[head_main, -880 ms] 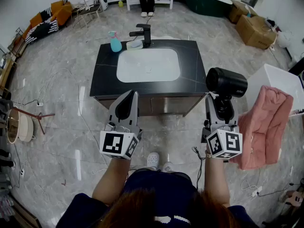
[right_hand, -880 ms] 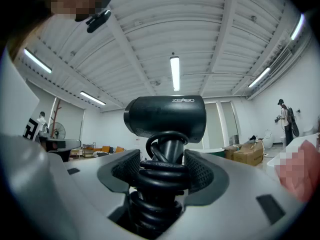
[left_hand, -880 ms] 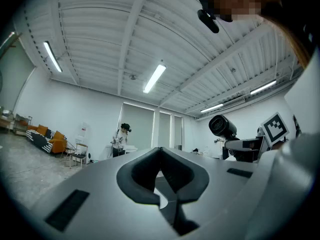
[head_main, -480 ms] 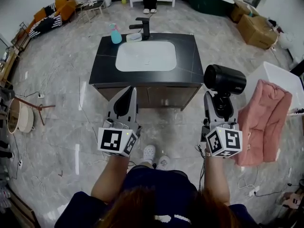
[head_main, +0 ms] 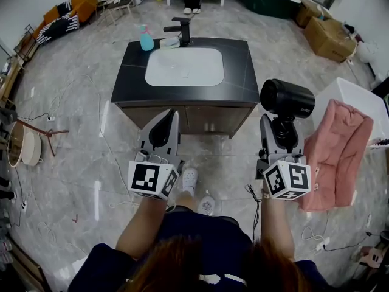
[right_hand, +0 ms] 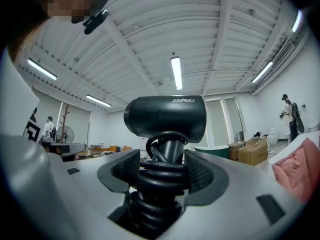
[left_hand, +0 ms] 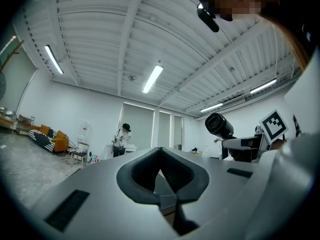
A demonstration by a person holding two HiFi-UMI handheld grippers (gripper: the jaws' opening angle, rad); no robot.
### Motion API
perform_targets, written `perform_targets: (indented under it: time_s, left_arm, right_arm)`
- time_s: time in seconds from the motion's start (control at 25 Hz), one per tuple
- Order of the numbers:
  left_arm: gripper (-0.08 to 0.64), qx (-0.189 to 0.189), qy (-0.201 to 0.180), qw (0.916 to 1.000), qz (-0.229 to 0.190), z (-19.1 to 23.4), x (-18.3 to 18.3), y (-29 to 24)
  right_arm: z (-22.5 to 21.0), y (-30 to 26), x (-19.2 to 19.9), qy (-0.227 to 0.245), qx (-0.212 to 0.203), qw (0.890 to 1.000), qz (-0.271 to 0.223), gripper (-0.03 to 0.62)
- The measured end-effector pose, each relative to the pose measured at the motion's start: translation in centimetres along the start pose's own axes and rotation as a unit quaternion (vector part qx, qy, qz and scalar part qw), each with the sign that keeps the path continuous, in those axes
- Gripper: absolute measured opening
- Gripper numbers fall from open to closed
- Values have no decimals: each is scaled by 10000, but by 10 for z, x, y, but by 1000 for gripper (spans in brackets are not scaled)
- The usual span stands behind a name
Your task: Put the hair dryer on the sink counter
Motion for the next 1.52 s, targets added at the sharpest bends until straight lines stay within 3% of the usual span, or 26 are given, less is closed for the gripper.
perform_targets:
  time_s: [0.56, 0.92, 1.24, 1.52]
  left_arm:
    - [18, 280, -70, 9991, -314, 98, -10, -149]
    - [18, 438, 57, 9986, -277, 128, 0, -218]
    - [18, 192, 155, 9996, -110, 147, 24, -280]
    - [18, -52, 51, 9998, -162, 146, 25, -369]
  right_arm:
    - [-15, -162, -6, 127, 291, 9991, -283, 293]
    - [-29, -227, 0, 150, 447, 9988, -166, 293]
    - [-72, -283, 17, 57, 465, 9989, -38, 293]
    - [-131, -371, 10, 43, 46, 9999, -90, 293]
Point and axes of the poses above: the fingertips, and each gripper's own axes: y backward along the fingers, z to its left, x out of its underside, the point moved 5 cm from there along y, backward along the fingers, and after that the axes turned 9 degrees about -x, right-handed, at the moved point
